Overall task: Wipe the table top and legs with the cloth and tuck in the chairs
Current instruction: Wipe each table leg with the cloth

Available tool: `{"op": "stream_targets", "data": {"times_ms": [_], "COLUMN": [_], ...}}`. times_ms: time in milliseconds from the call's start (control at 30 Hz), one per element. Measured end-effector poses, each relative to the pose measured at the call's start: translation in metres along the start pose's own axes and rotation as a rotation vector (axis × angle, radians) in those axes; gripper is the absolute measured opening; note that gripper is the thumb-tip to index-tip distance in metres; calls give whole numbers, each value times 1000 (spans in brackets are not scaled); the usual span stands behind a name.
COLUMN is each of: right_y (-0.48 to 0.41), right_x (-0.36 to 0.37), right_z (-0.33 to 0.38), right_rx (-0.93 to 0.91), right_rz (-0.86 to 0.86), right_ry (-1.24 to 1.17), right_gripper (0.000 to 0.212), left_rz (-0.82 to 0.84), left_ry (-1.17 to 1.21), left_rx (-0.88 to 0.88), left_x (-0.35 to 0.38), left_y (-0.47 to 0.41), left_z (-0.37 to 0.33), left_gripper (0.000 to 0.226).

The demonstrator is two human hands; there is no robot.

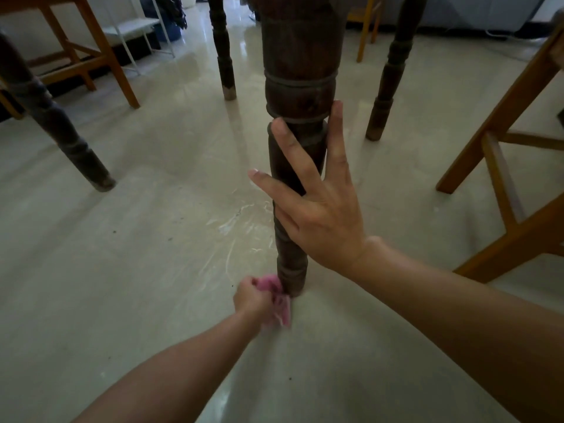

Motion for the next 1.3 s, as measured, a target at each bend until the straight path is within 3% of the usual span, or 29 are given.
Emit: {"op": "stream_targets", "data": {"times_ms": [67, 100, 200, 333, 367, 500, 600, 733, 833, 967, 1067, 1133, 1300], "right_y": [0, 1, 1, 1, 2, 5, 13, 22, 35, 39, 0, -46, -185], "right_x": [0, 0, 1, 4, 3, -8, -25, -57, -83, -130, -171, -195, -240], "right_z": [-1, -2, -2, -2, -1, 3, 6, 20, 42, 79, 110, 131, 176], "right_rx": [2, -1, 2, 24, 27, 49, 81, 200, 337, 529, 565, 551, 479], "right_rz": [4, 3, 2, -10, -6, 90, 220, 481, 789, 1299, 1562, 1648, 1654], "right_ry": [10, 4, -12, -13, -7, -38, -41, -116, -158, -194, -191, -214, -298], "right_gripper": [17, 15, 12, 12, 12, 11, 19, 35, 40, 41, 43, 43, 44], "left_rz": [-105, -73, 191, 725, 762, 512, 468, 503, 461, 268, 165, 123, 68], "left_ry": [31, 76, 111, -266, -319, -401, -248, -237, -196, -89, -23, 11, -45], "left_rx": [-16, -33, -94, 83, 102, 159, 107, 36, -28, -127, -168, -191, -172], "left_x": [-9, -5, 23, 41, 38, -1, -31, -65, -96, -159, -217, -260, -372], "left_y": [-13, -13, 11, 41, 43, 44, 67, 119, 171, 254, 309, 341, 415], "left_z": [-15, -18, -15, -4, -5, -8, 3, 27, 49, 60, 50, 35, -21], "left_gripper": [20, 18, 17, 19, 18, 27, 24, 32, 34, 32, 19, 18, 32]}}
Point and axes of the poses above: each hand's wrist, its own y-axis away from the middle knuckle, its own x-axis out of the palm, z = x × y, the point moved 3 cm from there along -y, towards the middle knuckle, and after that the axes turned 11 degrees about -y, right-handed, at the moved point
